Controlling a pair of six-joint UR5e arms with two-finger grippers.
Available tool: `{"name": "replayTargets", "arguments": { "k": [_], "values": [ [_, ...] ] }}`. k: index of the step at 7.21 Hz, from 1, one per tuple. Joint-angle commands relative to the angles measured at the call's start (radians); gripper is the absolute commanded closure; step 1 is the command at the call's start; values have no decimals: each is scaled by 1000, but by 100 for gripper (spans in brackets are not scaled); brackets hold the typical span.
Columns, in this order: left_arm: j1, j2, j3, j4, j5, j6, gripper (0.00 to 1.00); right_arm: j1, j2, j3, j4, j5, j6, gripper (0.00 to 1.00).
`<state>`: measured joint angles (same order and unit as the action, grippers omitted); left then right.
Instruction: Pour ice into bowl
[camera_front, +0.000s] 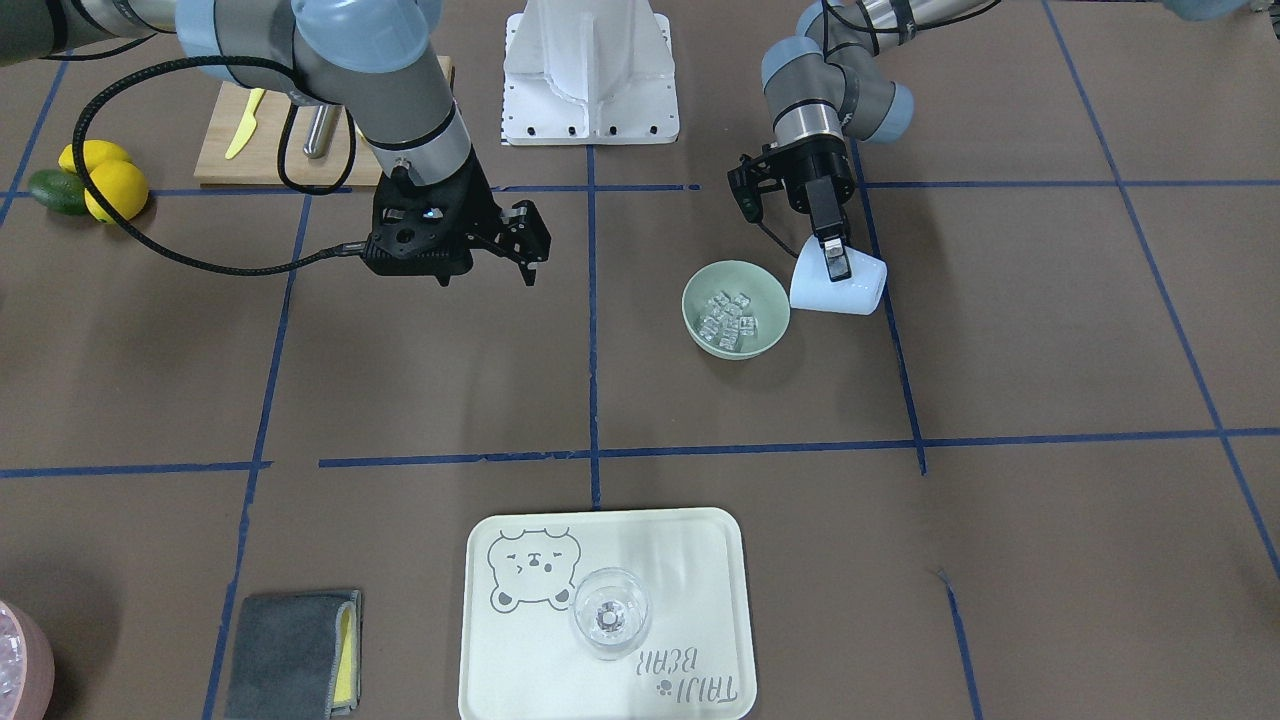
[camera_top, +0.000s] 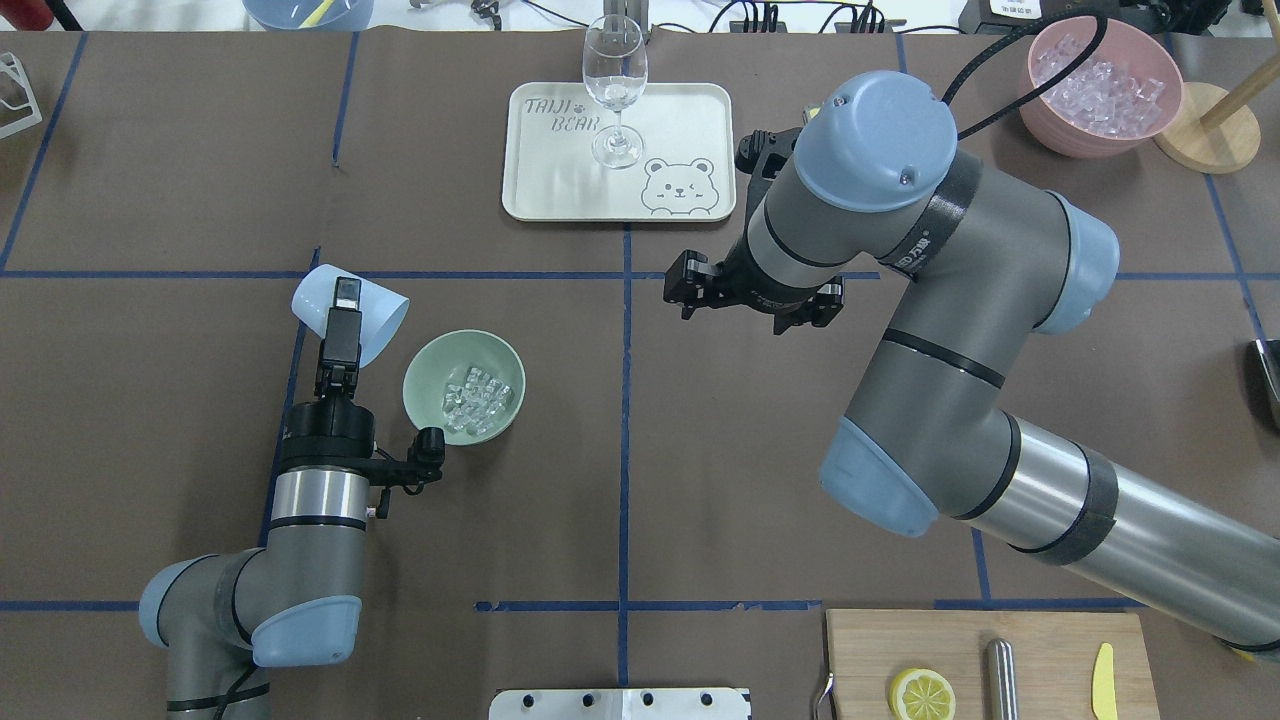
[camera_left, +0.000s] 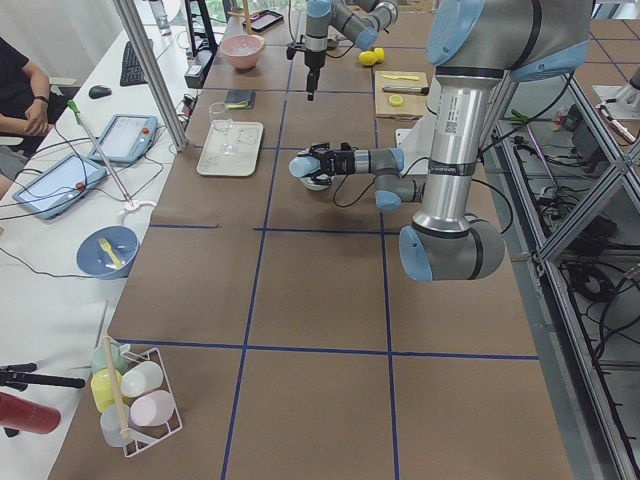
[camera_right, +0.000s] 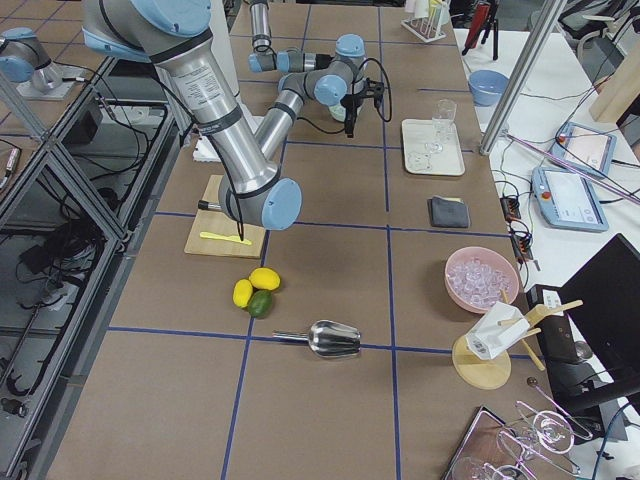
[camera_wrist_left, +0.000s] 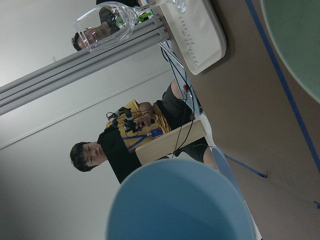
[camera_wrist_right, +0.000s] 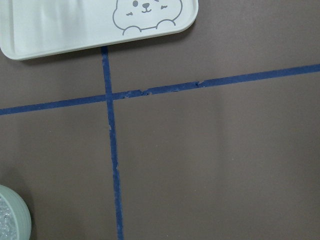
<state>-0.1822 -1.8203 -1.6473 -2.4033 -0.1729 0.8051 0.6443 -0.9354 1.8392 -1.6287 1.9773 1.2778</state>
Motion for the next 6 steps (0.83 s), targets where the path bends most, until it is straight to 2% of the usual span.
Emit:
{"name": "replayTargets", "arguments": {
  "k": [1,3,6],
  "values": [
    [1,-1,-5,-8,0,-7,100,-2,1,0,1,-2,2,0],
    [1,-1,-25,-68,-2,-1,100,0,1,0,0,0,0,0],
    [0,1,-52,-66,-103,35,100,-2,1,0,0,-2,2,0]
  ]
}}
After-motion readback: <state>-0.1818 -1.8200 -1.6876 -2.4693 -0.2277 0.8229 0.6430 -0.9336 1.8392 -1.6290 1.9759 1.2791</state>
